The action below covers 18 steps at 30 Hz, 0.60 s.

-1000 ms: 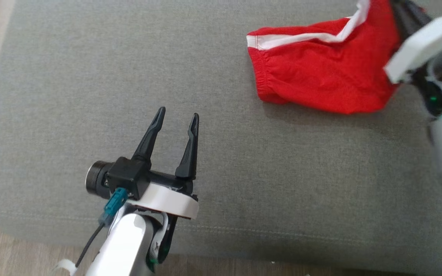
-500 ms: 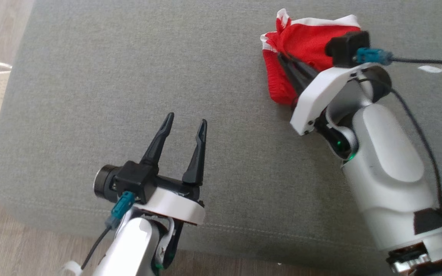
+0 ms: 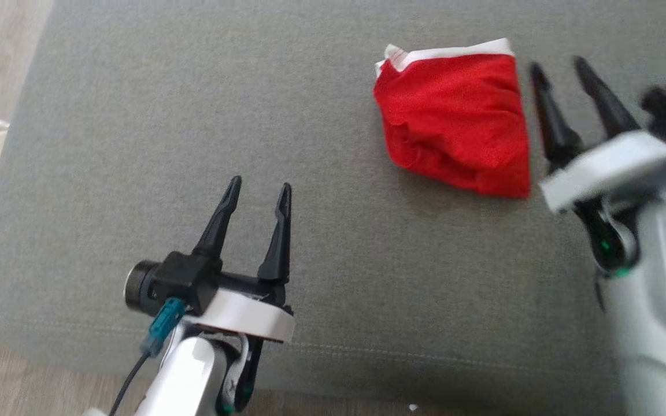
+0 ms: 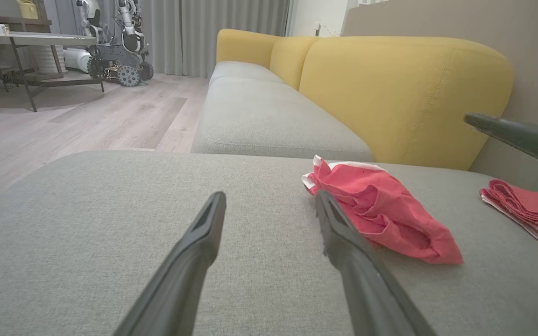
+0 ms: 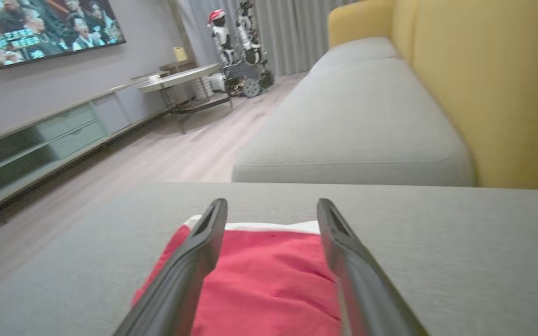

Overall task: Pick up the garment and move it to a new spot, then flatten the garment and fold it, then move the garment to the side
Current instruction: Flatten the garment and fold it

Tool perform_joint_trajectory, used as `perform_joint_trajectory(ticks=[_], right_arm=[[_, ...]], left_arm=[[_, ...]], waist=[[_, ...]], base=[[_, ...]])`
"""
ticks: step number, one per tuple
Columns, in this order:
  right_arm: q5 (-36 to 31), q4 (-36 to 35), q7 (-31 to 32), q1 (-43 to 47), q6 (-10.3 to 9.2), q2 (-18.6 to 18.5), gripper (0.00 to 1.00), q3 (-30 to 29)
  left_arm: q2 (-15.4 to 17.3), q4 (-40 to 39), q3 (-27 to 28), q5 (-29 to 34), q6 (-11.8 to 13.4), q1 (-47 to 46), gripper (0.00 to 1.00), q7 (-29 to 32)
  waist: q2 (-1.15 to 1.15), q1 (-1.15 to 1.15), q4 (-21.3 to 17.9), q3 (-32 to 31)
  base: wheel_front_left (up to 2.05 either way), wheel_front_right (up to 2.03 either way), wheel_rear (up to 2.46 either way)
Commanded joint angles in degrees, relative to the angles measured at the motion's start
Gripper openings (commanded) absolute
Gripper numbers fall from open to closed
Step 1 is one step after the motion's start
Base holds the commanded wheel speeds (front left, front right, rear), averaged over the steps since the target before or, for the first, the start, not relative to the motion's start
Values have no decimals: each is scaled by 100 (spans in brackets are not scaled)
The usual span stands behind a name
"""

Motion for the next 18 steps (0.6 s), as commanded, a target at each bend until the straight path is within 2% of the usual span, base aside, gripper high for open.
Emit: perform_joint_trajectory(ticks=[1, 5, 7, 12, 18], right_arm=[[-90, -245, -69, 59, -6, 64, 100, 130], [-320, -367, -368, 458, -6, -72, 100, -105], [-376, -334, -552, 526, -6, -71, 0, -90], [-540, 50, -948, 342, -6, -13, 0, 269], [-947, 1313, -1164, -343, -6, 233, 0, 653]], left_arm=[[42, -222, 204, 2, 50, -57, 100, -30], [42, -363, 261, 21, 60, 41, 100, -30], [42, -391, 246, 31, 57, 65, 100, -30], [42, -426, 106, 31, 71, 54, 100, -30], [42, -342, -91, -24, 72, 1, 100, -30]], waist=[[0, 0, -53, -52], [0, 0, -69, -89], [0, 0, -30, -80], [0, 0, 151, 13], [0, 0, 347, 106]], base=[[0, 0, 0], [0, 0, 0], [0, 0, 0], [0, 0, 0], [0, 0, 0]])
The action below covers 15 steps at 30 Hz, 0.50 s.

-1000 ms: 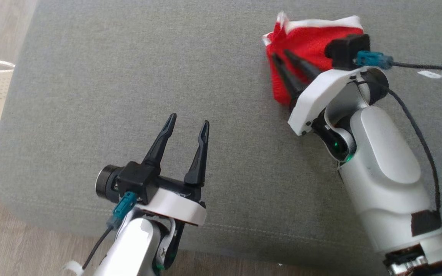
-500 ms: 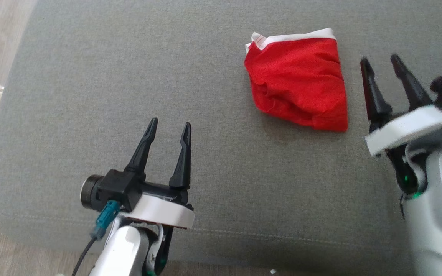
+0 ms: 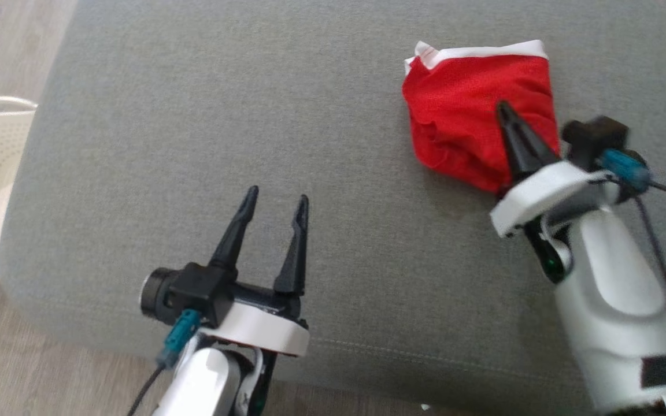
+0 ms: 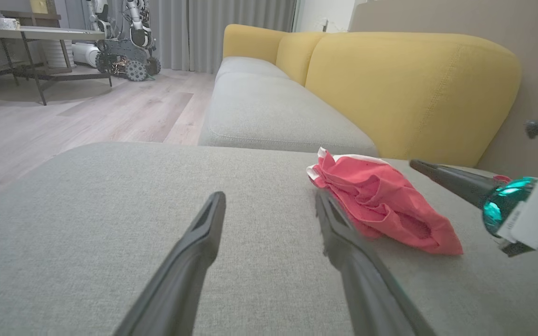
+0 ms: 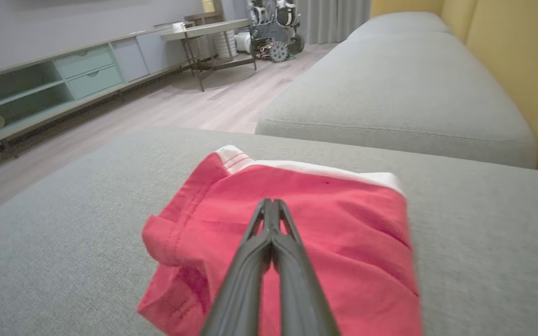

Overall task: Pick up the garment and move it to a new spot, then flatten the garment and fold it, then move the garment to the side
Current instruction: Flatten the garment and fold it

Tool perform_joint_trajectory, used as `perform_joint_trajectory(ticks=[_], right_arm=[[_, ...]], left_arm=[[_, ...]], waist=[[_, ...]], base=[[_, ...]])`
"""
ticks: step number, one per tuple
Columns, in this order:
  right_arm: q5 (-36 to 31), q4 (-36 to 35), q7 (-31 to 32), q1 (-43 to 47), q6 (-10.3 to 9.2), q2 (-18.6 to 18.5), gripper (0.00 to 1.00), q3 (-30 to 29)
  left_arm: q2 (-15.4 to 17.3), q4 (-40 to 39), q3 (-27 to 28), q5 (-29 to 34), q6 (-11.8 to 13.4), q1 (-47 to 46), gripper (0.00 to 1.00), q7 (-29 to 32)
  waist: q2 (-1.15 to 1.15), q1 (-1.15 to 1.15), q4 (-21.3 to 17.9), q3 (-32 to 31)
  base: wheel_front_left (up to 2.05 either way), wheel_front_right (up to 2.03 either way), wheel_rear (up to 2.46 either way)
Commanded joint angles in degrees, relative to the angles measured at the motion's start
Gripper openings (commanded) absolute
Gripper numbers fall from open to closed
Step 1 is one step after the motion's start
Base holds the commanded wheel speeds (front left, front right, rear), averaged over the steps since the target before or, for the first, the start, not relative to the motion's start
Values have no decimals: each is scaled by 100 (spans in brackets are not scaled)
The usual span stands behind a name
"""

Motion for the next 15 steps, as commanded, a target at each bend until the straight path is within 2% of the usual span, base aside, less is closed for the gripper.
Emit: perform_joint_trajectory(ticks=[1, 7, 11, 15], right_arm=[[-107, 164, -55, -280, -6, 154, 0, 225], [80, 1133, -73, -474, -6, 421, 0, 933], [310, 1286, -137, -272, -6, 512, 0, 1418], [888, 1130, -23, -59, -6, 573, 0, 2008]], left_arm=[[36, -144, 84, -38, 17, -156, 100, -30], [36, -53, -18, -102, 64, -191, 100, -30], [36, -65, -1, -114, 90, -185, 100, -30], [36, -66, 0, -99, 92, -191, 100, -30]], waist=[[0, 0, 89, 27], [0, 0, 205, 2], [0, 0, 210, -21], [0, 0, 173, -29]], base=[[0, 0, 0], [0, 0, 0], [0, 0, 0], [0, 0, 0]])
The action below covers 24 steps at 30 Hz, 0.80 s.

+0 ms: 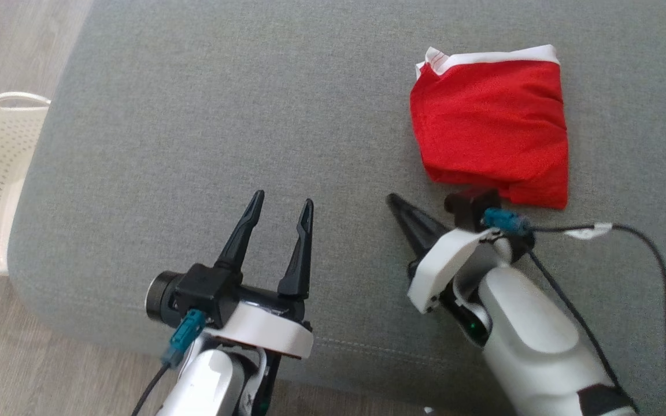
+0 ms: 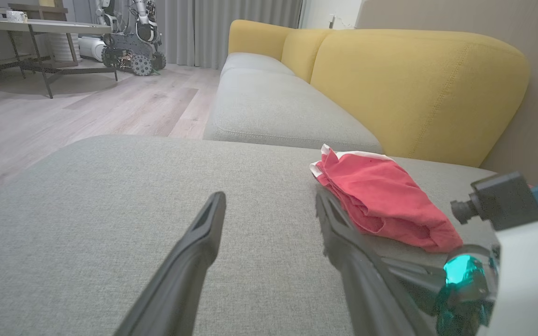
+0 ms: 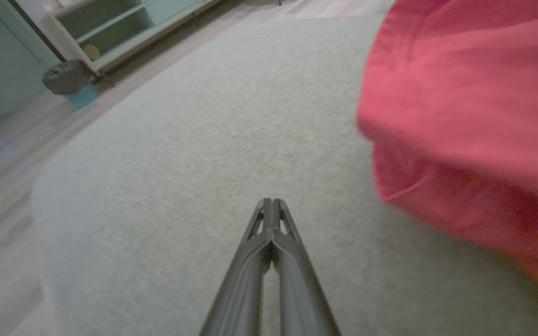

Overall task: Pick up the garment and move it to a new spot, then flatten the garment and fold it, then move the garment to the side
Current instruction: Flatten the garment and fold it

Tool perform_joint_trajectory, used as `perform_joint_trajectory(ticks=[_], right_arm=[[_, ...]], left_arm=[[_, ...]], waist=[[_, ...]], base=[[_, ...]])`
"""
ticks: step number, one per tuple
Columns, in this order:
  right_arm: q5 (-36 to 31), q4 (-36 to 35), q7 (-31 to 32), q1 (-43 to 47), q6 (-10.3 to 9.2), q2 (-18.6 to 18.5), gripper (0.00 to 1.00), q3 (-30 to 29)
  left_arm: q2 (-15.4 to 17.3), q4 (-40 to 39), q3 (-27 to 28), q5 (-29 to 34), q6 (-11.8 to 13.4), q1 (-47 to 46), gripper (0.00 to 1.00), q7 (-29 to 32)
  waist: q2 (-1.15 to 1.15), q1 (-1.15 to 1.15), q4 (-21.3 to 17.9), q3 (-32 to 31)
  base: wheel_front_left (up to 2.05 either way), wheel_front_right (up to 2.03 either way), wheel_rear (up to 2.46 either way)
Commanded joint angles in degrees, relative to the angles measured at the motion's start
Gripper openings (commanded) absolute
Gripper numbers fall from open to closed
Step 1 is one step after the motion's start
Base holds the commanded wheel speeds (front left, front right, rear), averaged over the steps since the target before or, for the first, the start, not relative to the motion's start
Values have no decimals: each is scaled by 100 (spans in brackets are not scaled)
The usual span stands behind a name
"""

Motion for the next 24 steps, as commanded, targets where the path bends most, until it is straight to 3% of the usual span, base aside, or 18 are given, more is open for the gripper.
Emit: perform_joint_trajectory(ticks=[1, 8, 14, 24], right_arm=[[321, -369, -90, 4, -6, 185, 0, 168], [301, -469, -437, -883, -6, -87, 0, -825], [-468, 548, 9, -1589, -6, -157, 0, -1730], [-1317, 1908, 90, -2233, -6, 152, 0, -2330]], left_arm=[[36, -180, 160, 0, 25, -185, 100, -30], [36, -262, 48, -20, 22, -219, 100, -30], [36, -233, -103, -143, 41, -277, 100, -30], [36, -131, -290, -198, 91, -355, 100, -30]], waist=[[0, 0, -14, 10], [0, 0, 85, 47], [0, 0, 360, 122], [0, 0, 667, 153]], base=[[0, 0, 0], [0, 0, 0], [0, 0, 0], [0, 0, 0]])
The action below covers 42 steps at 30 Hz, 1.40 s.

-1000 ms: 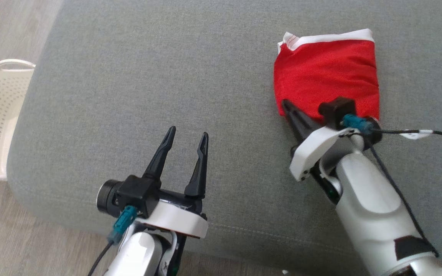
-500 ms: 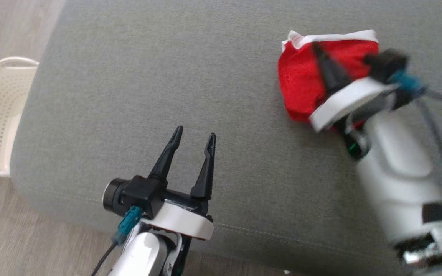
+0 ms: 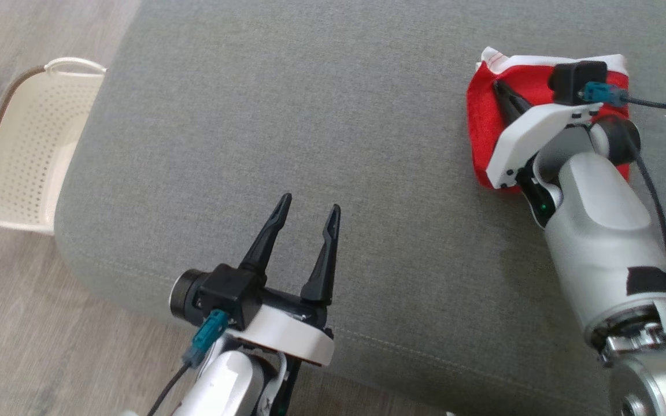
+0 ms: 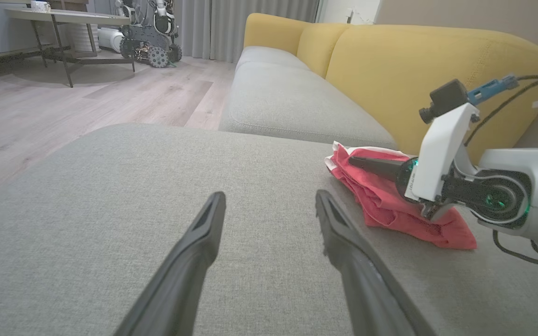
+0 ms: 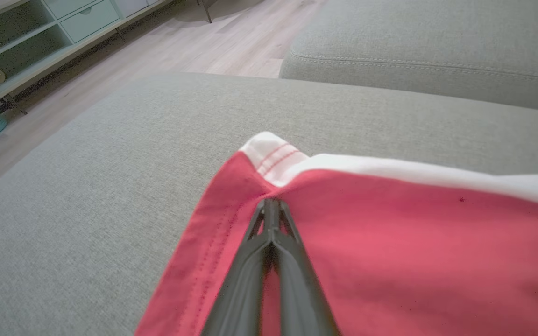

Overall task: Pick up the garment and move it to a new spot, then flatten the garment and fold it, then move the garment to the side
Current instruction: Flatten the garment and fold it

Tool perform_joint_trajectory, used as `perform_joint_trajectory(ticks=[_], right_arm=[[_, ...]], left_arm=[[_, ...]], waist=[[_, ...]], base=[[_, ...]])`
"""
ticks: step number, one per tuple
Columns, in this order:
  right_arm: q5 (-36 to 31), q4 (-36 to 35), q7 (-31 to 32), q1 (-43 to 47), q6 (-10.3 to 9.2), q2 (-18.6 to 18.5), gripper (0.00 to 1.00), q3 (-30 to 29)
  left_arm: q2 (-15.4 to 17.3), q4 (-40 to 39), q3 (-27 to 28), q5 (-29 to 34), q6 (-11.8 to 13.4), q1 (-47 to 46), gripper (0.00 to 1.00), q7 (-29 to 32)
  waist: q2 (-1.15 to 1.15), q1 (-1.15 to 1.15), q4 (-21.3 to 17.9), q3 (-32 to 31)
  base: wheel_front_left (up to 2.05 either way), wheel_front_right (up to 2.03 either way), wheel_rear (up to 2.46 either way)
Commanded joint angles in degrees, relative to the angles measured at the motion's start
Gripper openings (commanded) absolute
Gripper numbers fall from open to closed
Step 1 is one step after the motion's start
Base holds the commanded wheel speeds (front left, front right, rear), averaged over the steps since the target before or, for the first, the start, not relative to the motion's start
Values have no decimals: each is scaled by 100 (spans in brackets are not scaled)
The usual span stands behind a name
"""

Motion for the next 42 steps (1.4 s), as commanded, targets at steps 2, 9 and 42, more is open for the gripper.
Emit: perform_joint_trajectory(ticks=[2, 9, 42], right_arm=[[-117, -39, -128, -209, -6, 209, 0, 41], [1396, -569, -228, 256, -6, 247, 0, 1554], [519, -5337, -1374, 4314, -6, 44, 100, -338]], left_arm=[[36, -141, 136, 26, 29, -239, 100, -30], [36, 7, 28, 27, -2, -273, 100, -30], [36, -534, 1771, 745, -215, 557, 100, -30]], waist=[[0, 0, 44, 2], [0, 0, 161, -134], [0, 0, -1478, -939]], base=[[0, 0, 0], [0, 0, 0], [0, 0, 0]])
